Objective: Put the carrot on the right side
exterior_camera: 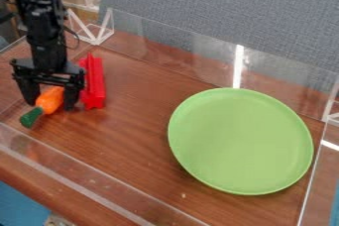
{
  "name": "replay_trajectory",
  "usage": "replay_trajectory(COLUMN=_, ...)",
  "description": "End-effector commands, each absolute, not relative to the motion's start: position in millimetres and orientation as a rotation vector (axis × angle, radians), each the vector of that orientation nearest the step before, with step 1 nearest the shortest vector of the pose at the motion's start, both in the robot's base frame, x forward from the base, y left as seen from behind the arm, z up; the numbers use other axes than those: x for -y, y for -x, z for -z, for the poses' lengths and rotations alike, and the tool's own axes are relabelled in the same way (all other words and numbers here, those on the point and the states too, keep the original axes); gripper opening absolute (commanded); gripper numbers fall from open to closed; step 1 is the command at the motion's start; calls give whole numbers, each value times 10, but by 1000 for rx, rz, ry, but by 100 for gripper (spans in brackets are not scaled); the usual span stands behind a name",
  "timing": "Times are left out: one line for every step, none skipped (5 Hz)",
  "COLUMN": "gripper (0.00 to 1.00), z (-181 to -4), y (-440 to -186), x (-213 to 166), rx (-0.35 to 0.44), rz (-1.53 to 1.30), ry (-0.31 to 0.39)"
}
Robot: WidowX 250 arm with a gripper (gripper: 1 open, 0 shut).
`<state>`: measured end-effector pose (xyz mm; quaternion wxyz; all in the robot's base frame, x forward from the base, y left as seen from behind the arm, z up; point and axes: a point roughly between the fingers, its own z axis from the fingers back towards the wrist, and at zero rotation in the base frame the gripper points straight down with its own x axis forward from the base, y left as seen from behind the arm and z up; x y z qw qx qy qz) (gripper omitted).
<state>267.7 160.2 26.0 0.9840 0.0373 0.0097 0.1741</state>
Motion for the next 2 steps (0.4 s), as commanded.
replay_trajectory(gripper=100, z=-453, y=-2701, x=-1522, rx=32, rz=-360, ry=-81)
replay_trajectory(gripper=100, z=-472, y=-2698, x=-1507, rx=35, rz=-370, ry=-81)
